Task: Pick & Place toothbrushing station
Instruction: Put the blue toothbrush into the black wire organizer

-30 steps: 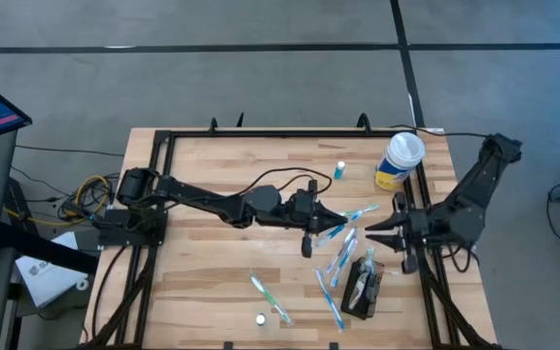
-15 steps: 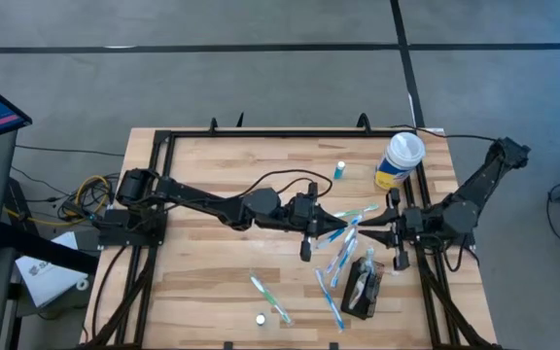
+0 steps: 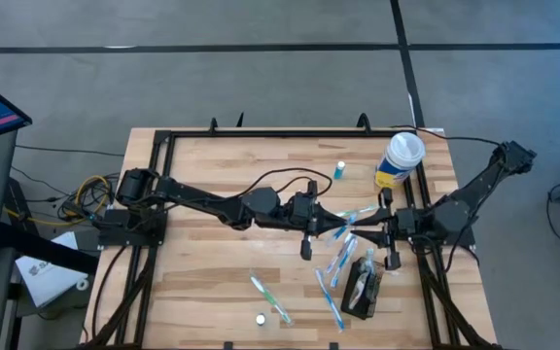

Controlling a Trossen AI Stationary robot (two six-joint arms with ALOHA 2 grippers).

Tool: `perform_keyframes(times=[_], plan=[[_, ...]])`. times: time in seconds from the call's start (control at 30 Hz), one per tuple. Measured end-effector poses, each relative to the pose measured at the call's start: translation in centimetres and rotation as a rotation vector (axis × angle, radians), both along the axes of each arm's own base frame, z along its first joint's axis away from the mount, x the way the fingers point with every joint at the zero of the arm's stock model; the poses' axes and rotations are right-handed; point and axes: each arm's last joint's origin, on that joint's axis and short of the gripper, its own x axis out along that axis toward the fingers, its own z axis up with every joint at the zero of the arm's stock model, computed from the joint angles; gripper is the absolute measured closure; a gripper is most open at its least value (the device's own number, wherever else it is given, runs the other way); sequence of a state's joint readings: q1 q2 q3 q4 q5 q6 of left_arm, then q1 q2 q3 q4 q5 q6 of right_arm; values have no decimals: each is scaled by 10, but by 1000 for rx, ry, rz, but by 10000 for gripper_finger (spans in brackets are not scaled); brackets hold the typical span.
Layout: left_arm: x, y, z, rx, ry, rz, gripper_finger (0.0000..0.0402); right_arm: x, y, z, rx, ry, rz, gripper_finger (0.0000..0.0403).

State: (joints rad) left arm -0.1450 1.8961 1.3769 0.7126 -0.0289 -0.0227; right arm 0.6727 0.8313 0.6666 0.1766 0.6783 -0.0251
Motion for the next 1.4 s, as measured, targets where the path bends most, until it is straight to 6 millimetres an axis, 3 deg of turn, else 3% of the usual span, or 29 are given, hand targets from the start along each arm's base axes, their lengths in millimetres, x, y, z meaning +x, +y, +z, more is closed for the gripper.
perform_keyframes(times=[1.4], plan=[[-3, -11, 2, 47, -11, -53, 401, -3, 5, -5, -10, 43, 29, 337]])
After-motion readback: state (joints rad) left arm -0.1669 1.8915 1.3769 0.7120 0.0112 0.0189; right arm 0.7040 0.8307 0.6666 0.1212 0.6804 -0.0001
